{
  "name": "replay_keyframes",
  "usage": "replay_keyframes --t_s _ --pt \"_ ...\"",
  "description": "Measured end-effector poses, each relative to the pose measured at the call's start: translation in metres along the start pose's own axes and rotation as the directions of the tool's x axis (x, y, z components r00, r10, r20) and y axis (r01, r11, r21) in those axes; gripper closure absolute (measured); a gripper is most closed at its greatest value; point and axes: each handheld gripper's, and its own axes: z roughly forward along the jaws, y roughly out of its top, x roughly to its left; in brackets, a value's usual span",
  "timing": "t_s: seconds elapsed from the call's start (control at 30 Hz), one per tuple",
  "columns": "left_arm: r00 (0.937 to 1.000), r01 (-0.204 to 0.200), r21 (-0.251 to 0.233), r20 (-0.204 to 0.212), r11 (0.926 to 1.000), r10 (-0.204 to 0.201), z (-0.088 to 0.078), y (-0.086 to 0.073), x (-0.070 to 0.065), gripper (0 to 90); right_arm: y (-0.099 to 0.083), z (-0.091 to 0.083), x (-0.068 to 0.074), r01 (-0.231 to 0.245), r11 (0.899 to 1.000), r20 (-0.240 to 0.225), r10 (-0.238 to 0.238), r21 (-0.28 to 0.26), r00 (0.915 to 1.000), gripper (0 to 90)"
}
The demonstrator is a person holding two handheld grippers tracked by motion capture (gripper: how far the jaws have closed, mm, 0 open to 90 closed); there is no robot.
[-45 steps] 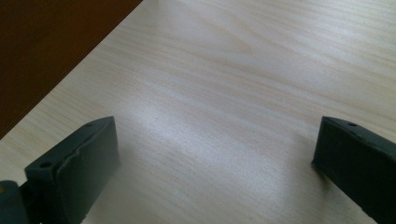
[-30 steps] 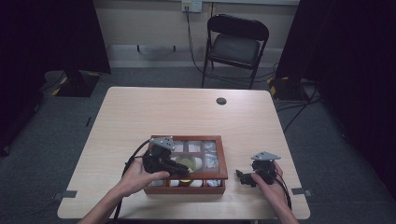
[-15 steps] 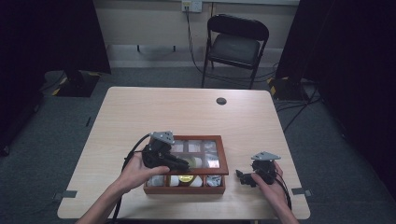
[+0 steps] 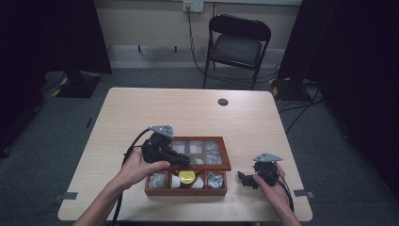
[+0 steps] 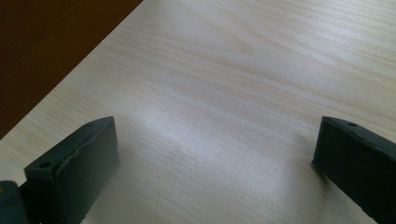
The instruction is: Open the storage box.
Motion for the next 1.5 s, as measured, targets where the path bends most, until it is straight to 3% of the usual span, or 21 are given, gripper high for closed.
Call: replay_keyframes --t_s 0.53,0.83,1.07,1.33,1.43,1.5 --pt "0.9999 0.012 0.001 0.011 0.9999 -0.012 -0.007 0.012 0.005 81.2 0.000 0.000 0.000 0.001 1.000 0.000 -0.001 0.000 1.0000 0.0" --pt "0.9995 0.030 -0.053 0.011 0.9982 -0.030 -0.015 0.019 0.010 81.1 0.000 0.000 0.000 -0.001 1.000 0.000 0.001 0.000 1.0000 0.0" --pt "0.9995 0.031 -0.043 0.002 0.9986 -0.031 -0.017 0.023 0.010 81.1 0.000 0.000 0.000 0.000 1.000 0.000 0.000 0.001 1.0000 0.0" --pt "0.9980 0.061 -0.074 -0.011 0.9954 -0.062 -0.021 0.029 0.012 80.9 0.000 0.000 0.000 0.000 1.000 0.001 0.000 0.000 1.0000 0.0" --pt "0.9984 0.044 -0.100 -0.031 0.9940 -0.047 -0.024 0.031 0.013 80.9 -0.001 -0.001 0.001 -0.002 1.000 0.001 0.002 0.001 1.0000 0.0" --pt "0.9985 0.048 -0.090 -0.021 0.9948 -0.050 -0.023 0.032 0.014 81.0 -0.002 -0.002 0.001 -0.003 1.000 0.001 0.003 0.001 1.0000 0.0"
